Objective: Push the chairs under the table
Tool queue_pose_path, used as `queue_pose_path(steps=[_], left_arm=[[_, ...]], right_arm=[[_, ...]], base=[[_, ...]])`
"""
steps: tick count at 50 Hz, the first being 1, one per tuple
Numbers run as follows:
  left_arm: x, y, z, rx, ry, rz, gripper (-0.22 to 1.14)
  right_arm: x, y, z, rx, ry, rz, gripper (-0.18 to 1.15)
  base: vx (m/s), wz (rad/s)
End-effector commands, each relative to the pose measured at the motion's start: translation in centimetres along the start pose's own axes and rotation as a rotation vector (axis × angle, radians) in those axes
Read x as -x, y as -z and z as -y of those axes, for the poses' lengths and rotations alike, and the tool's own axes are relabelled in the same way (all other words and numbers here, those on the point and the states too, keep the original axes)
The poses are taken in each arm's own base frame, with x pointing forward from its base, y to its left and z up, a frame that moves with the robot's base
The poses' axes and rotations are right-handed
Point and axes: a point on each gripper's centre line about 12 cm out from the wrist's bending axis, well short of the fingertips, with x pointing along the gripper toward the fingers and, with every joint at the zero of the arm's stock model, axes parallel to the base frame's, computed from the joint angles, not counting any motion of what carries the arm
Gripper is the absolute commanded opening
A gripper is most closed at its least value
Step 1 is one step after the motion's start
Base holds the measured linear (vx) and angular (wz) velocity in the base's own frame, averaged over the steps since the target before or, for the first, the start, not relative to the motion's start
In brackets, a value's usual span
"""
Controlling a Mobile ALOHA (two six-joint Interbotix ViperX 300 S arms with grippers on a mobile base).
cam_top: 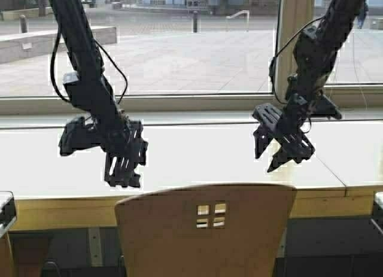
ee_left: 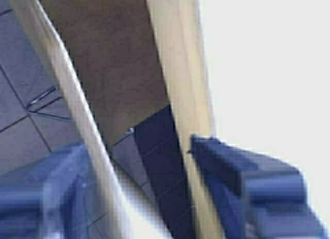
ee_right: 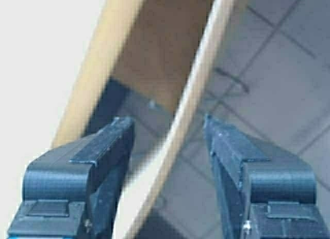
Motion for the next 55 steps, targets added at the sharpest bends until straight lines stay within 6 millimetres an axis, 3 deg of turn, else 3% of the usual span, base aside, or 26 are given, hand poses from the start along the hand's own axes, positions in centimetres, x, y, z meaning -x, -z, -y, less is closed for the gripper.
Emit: queue_pose_path(steps=[1, 19, 29, 35, 42, 55], left_arm=[[2.6, -0.3, 4.2, -0.003, 0.094, -0.006, 0.88], [5.5, -0.7, 0.7, -0.24, 0.055, -0.029, 0.87], [8.6, -1.3, 2.7, -0.387, 0.212, -0.01, 0.87], [10.0, -1.7, 3.2, -0.531, 0.251, -0.011, 0.87], [11.9, -2.2, 2.3, -0.761, 0.257, -0.021, 0.87], [14.5, -2.1, -0.4, -1.09, 0.233, -0.064, 0.83]], right_arm=[[3.2, -0.9, -2.7, 0.011, -0.077, 0.035, 0.8], [5.4, -0.5, -3.8, 0.086, -0.105, 0.048, 0.8], [6.0, 0.5, -4.1, 0.216, -0.101, 0.049, 0.8], [5.8, 2.0, -4.0, 0.353, -0.083, 0.022, 0.8], [5.3, 3.7, -3.5, 0.453, -0.063, 0.007, 0.8], [5.1, 3.9, -3.3, 0.521, -0.061, 0.04, 0.79]], base=[[-0.01, 0.01], [-0.01, 0.01], [0.0, 0.0], [-0.01, -0.04], [-0.02, 0.03], [-0.04, 0.26]])
